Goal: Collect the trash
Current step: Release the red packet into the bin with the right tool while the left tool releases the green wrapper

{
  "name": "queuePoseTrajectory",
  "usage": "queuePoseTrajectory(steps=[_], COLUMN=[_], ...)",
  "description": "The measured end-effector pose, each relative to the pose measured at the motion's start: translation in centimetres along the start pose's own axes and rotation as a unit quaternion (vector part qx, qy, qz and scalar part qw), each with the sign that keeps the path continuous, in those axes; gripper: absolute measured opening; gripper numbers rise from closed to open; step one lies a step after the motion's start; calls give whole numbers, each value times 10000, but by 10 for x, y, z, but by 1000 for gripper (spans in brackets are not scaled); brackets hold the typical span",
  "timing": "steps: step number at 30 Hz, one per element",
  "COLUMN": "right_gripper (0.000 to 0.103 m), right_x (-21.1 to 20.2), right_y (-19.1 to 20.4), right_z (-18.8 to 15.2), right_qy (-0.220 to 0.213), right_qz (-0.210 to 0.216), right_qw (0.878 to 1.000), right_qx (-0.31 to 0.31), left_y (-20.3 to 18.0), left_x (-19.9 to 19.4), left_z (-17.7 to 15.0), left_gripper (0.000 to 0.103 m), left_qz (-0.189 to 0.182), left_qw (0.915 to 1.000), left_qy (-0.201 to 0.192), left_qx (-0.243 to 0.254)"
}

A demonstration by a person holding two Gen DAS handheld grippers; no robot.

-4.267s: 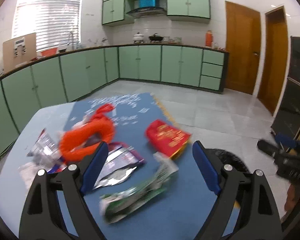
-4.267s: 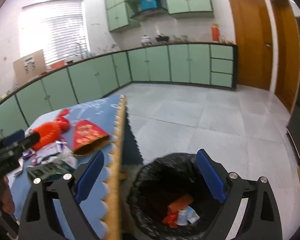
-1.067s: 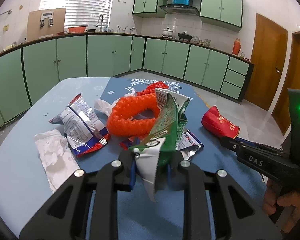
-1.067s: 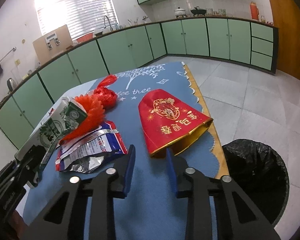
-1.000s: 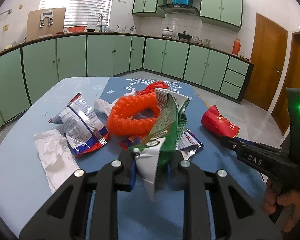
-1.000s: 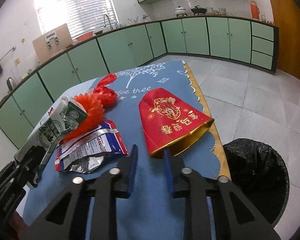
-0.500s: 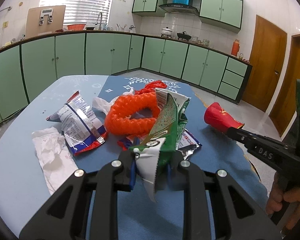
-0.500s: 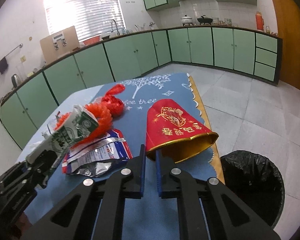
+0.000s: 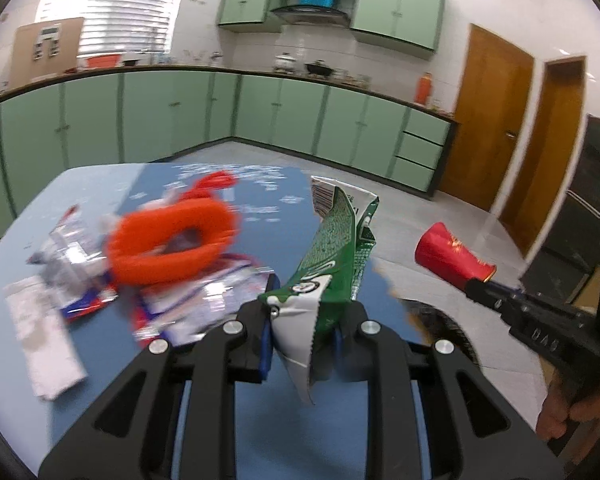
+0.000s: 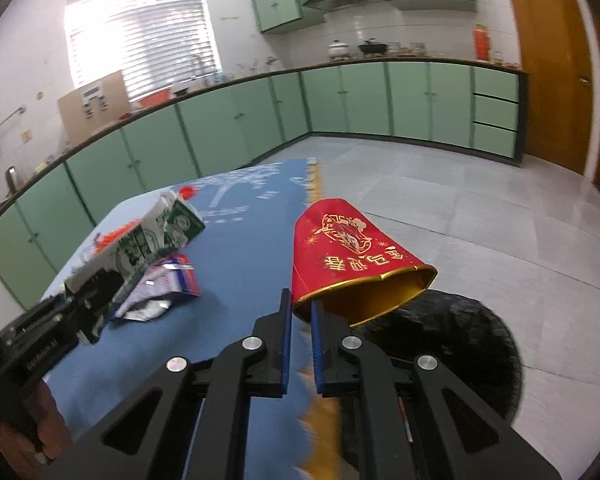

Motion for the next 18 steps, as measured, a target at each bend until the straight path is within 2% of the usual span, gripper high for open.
queuePoseTrajectory(steps=[5, 10, 16, 18], right_gripper=[9, 9, 9, 12], right_x=[-16, -19, -9, -3], right_y=[-48, -89, -131, -141], right_z=[-10, -21, -34, -38], right_qy=[13, 76, 230, 320], right_qz=[-467, -753, -954, -975], right_qw=[9986, 9961, 9927, 9920], right_qx=[235, 458, 703, 739], left_y=[-53, -104, -143, -152], left_x=[22, 50, 87, 98], left_z=[6, 8, 5, 5], left_gripper=[21, 21, 22, 30], left_qz=[-492, -884, -1118, -1134], left_qw=[9984, 9945, 9895, 9884], left_qy=[68, 238, 594, 693], left_qx=[260, 508, 693, 728])
Point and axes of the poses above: each gripper's, at about its wrist camera, not at the fingertips, and x roughly the way its jaws point, y to its left, z to its top, the point moved 2 cm from there along x, roughly the way its jaws point, and after that the axes turned 1 degree about z, right-handed, at the moved point
